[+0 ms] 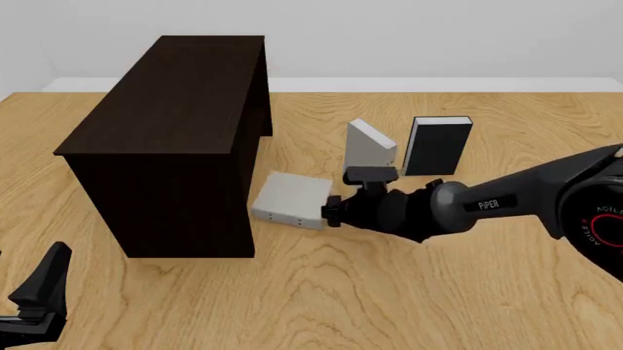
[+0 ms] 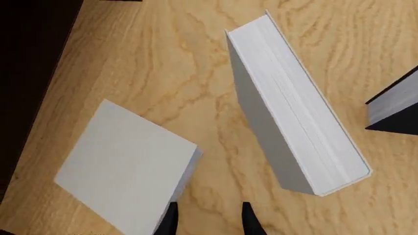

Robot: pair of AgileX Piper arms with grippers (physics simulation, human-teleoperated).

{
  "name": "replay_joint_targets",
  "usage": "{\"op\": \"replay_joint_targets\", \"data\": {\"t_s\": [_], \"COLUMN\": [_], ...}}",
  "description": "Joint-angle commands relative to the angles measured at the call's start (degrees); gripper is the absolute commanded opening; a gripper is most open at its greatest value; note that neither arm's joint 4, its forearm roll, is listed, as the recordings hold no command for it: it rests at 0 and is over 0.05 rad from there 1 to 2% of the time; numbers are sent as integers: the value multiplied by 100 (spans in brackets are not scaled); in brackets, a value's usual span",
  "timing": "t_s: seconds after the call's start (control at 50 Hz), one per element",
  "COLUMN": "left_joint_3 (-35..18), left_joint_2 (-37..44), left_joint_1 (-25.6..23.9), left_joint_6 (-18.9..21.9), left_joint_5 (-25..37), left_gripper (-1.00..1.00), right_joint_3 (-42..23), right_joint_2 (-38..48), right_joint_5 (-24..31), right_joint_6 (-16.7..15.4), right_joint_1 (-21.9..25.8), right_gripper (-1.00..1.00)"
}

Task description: Pick up the book on the right and place it under the cabinet shelf.

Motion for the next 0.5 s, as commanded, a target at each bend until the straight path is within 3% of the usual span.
{"op": "replay_joint_targets", "data": {"t_s": [0.02,0.5], "left_joint_3": [0,0], "left_joint_2": [0,-3], "left_joint_1": [1,1], "left_joint_6": [0,0], "left_joint_5": [0,1], "left_gripper": [100,100], "right_joint_3": [-854,-1463], "right_joint_2": [245,618], "right_joint_5": [218,434], "right_joint_6": [2967,2978], "right_joint_1": [613,941], "right_gripper": [100,100]}}
